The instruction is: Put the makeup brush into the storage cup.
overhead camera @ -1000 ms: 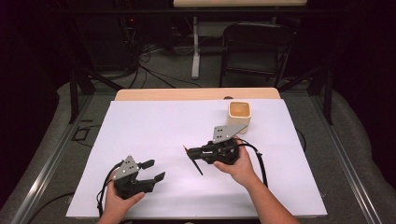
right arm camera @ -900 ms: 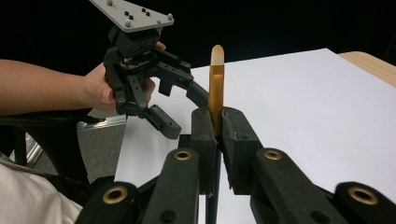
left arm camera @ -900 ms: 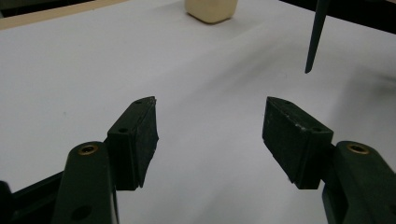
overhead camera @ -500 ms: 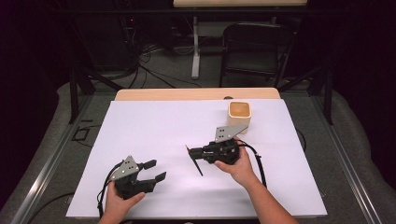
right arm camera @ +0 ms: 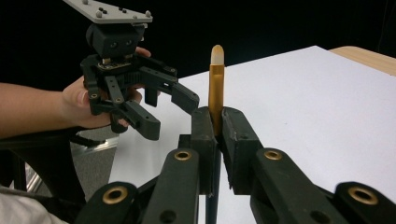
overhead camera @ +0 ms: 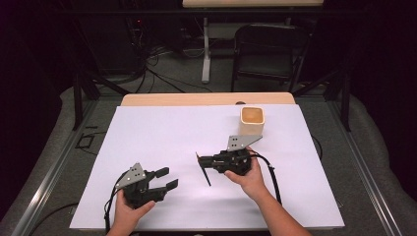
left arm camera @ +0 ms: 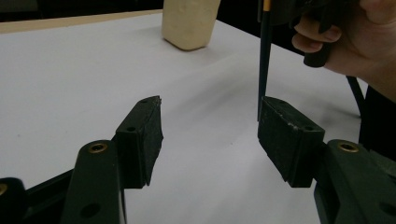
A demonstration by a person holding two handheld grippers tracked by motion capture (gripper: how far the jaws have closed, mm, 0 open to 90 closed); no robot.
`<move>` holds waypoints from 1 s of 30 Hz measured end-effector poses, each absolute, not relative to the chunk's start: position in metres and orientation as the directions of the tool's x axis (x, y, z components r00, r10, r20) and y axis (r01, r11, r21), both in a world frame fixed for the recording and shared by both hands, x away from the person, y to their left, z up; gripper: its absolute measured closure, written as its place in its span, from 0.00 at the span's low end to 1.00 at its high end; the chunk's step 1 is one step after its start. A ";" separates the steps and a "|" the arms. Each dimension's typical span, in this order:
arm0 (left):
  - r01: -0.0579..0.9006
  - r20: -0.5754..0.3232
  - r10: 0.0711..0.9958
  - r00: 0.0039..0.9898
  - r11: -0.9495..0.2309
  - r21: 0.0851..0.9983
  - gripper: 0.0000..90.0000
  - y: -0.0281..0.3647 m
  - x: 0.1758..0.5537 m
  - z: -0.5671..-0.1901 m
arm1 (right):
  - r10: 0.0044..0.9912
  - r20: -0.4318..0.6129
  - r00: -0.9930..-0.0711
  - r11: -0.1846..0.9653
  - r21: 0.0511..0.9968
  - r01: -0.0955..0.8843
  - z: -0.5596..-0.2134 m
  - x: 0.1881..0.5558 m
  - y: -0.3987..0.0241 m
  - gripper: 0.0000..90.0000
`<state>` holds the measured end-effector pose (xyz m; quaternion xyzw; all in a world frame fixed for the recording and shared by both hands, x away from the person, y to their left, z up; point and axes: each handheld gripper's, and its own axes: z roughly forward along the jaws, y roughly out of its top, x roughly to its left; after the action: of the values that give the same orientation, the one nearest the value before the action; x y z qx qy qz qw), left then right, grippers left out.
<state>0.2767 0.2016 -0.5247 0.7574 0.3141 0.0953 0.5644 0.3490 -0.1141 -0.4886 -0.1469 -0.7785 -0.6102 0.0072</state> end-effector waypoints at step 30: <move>0.429 -0.342 0.497 0.797 -0.068 0.901 0.53 0.163 0.291 -0.525 | 0.310 0.230 -0.923 0.101 0.957 0.272 -0.488 0.337 -0.111 0.93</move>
<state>0.2906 0.1630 -0.5254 0.7302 0.3172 0.0282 0.6045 0.3373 -0.1112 -0.4883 -0.1960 -0.7419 -0.6410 -0.0147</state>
